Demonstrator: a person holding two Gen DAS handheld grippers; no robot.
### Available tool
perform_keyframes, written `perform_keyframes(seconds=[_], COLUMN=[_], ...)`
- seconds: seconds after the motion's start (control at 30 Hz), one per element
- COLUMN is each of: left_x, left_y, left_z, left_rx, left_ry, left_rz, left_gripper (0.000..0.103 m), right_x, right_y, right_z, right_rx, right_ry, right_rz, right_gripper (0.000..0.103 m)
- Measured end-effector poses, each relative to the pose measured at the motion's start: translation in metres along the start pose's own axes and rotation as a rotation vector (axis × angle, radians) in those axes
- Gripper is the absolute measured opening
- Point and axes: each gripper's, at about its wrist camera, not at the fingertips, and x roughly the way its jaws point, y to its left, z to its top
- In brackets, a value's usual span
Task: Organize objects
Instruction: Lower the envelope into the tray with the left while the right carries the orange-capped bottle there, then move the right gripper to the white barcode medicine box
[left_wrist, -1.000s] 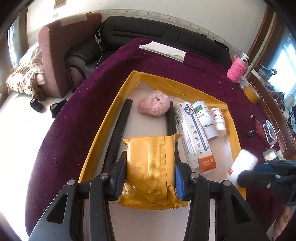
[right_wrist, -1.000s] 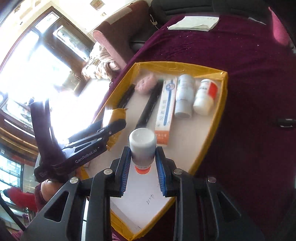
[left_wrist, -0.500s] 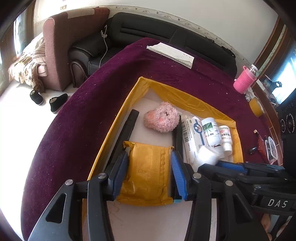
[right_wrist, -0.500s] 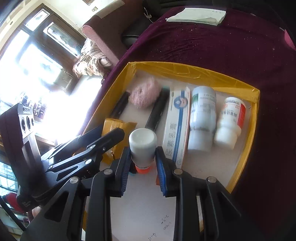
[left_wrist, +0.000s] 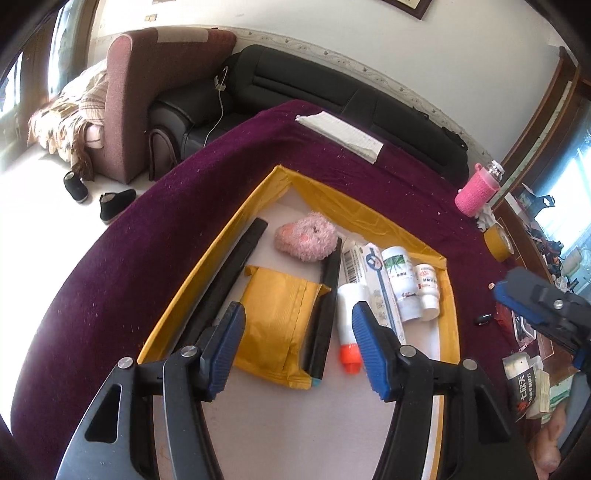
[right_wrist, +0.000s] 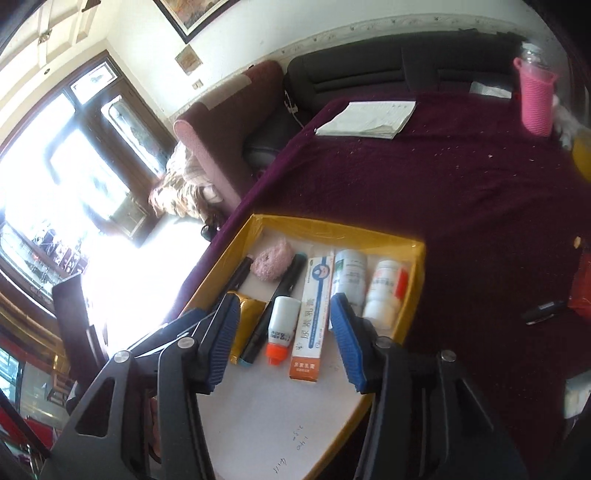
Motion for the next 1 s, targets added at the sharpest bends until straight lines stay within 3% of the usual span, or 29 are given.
perform_keyframes(seconds=[0.33,0.53,0.63,0.77,0.9,1.0], left_x=[-0.003,-0.02,-0.046,-0.076,-0.078,-0.066], left_y=[-0.014,-0.024,-0.051,-0.107,-0.155,-0.175], left_z=[-0.03,-0.031,-0.038,-0.054,-0.072,-0.088], left_rx=[0.003,0.006,0.096,0.213,0.292,0.347], left_ry=[0.038,0.018,-0.023,-0.06,-0.01,0.046], left_rz=[0.025,-0.051,-0.058,-0.183,-0.291,-0.298], left_gripper=[0.054,0.054,0.054,0.062,0.062,0.062], right_x=[-0.068,-0.114,-0.145,-0.179,-0.178,-0.168], right_y=[-0.062,-0.117,-0.147,-0.181,-0.205,-0.217], right_z=[-0.036,-0.058,-0.069,-0.084,-0.096,-0.102], right_rx=[0.117,0.185,0.209,0.263,0.308,0.336], right_ry=[-0.106,-0.174,-0.195,-0.204,-0.144,-0.105], right_rz=[-0.061,-0.158,-0.235,-0.306,-0.307,-0.323], right_gripper=[0.049,0.054,0.058,0.059,0.06,0.06])
